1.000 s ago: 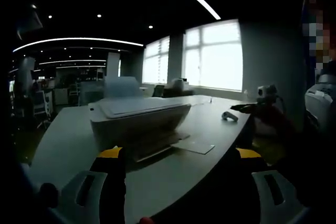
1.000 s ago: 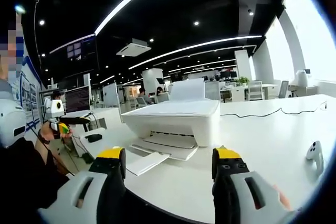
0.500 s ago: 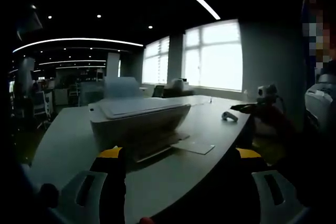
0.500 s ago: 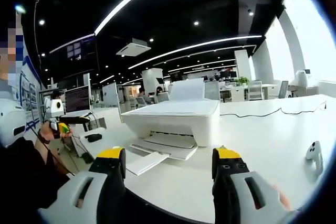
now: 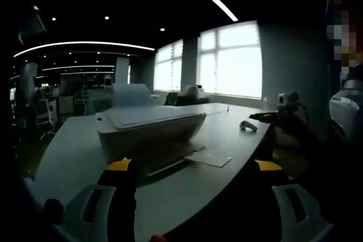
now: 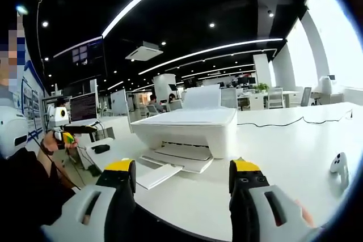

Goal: Remove the paper from the printer output slot and place it on top of the printer

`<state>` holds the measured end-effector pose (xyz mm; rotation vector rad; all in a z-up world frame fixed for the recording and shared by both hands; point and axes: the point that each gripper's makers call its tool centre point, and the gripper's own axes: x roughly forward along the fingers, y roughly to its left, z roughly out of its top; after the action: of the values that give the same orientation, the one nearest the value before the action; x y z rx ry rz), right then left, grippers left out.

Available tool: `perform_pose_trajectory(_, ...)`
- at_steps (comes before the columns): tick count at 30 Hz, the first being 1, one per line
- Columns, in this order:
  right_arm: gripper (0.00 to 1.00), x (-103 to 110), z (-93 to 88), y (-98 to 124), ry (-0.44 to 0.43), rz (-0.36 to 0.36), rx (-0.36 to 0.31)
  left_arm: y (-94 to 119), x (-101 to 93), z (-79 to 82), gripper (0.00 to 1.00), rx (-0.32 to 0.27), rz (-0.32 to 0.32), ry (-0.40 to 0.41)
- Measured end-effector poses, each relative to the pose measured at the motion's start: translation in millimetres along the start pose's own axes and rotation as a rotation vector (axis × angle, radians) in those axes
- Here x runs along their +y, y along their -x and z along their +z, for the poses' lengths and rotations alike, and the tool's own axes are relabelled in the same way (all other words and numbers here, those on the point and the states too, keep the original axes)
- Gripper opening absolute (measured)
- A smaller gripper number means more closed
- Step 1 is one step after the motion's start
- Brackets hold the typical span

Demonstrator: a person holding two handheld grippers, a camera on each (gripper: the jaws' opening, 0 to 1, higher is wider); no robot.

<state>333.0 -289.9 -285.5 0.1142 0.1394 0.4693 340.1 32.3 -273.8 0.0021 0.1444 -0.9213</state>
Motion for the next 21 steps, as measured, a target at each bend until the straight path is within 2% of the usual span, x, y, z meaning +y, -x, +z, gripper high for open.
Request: perform_pose_trajectory(21,0.62,-1.3,-2.1,0.7,-0.002,-0.004,0.003,1.5,-0.1,-0.1,0.86,0.001,0.000,-0.003)
